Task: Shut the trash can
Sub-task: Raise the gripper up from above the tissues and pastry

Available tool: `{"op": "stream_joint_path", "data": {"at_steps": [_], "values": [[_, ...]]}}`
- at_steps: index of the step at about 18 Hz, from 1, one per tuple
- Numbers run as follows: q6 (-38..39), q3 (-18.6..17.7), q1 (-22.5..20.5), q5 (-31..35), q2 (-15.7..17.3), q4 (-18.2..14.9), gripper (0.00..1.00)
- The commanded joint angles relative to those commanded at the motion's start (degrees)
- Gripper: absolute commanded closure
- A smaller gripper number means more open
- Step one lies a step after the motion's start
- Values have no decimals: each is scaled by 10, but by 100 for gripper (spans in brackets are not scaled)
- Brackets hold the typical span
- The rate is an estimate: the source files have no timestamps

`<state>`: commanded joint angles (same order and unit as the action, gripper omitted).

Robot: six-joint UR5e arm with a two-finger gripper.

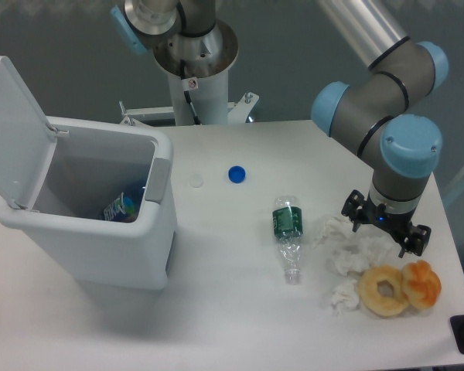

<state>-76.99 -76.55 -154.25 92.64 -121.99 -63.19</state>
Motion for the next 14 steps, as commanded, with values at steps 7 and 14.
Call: {"op": "stream_joint_path", "data": {"at_steps": [7,14], "values": [[13,-21,0,-18,38,-5,0],[154,-39,25,-21,96,-8,0]]}}
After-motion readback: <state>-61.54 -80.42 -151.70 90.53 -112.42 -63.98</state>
